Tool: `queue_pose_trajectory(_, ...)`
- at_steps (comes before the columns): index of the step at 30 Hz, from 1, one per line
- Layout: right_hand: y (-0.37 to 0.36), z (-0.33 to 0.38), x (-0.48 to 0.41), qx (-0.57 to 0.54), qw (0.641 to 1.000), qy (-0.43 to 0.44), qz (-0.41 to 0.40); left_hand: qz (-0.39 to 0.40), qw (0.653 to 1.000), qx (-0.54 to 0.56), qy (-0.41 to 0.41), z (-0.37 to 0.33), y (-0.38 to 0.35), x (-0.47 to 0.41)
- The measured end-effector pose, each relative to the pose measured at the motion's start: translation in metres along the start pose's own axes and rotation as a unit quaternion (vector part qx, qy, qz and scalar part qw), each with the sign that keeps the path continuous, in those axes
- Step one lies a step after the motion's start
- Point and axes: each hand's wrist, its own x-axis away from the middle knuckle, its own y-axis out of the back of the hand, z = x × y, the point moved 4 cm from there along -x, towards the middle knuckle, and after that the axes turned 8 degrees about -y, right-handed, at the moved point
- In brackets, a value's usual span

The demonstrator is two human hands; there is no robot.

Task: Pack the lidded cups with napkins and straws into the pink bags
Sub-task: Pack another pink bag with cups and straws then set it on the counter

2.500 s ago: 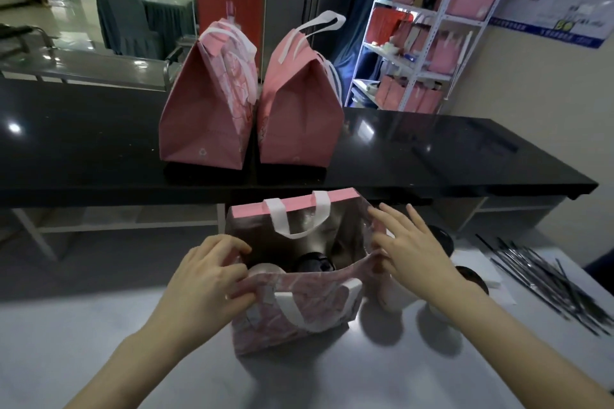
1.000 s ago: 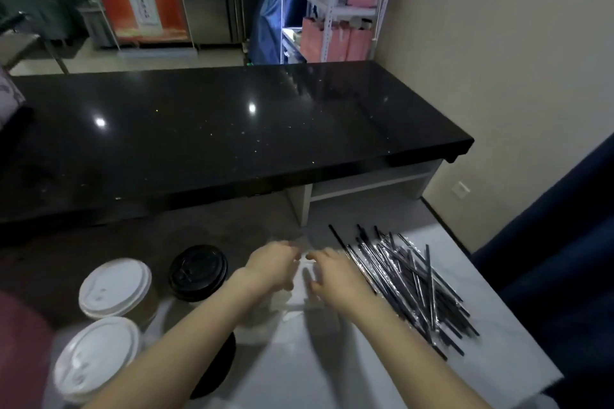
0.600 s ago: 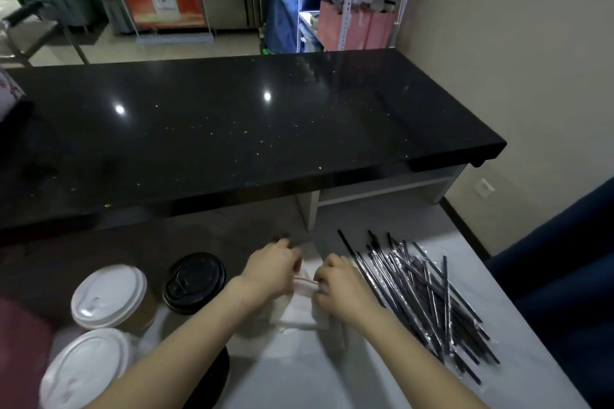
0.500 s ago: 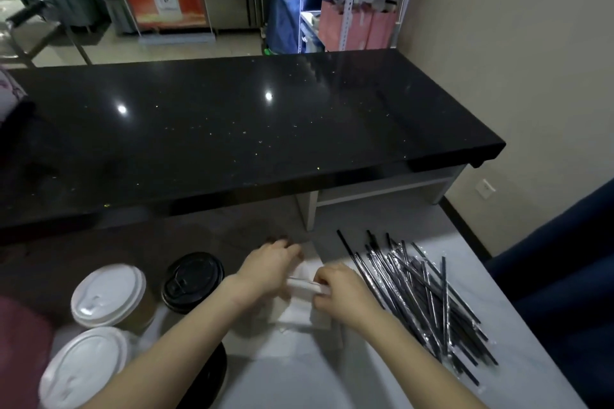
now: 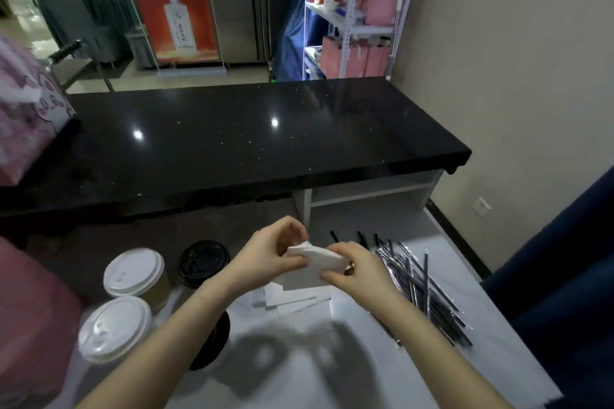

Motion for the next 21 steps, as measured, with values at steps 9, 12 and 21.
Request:
queue_pose_trajectory(9,-0.007,0.075,0.101,-0.067,0.994,0.08,0.021,-0.118,0.99,0.041,-0.059,-0.092,0.019,0.118)
queue_pose_trajectory(12,-0.03,0.103,0.133,-0.091,0.99,0.099,0.038,-0.18,0.982,0.02,-0.049,-0.101,0.037,0.173)
queue_pose_trajectory(21,-0.146,0.218,0.178,-0.088,0.963,0.214,0.137,-0.299,0.953,-0.052,-0.006,-0.086,0.138,0.322)
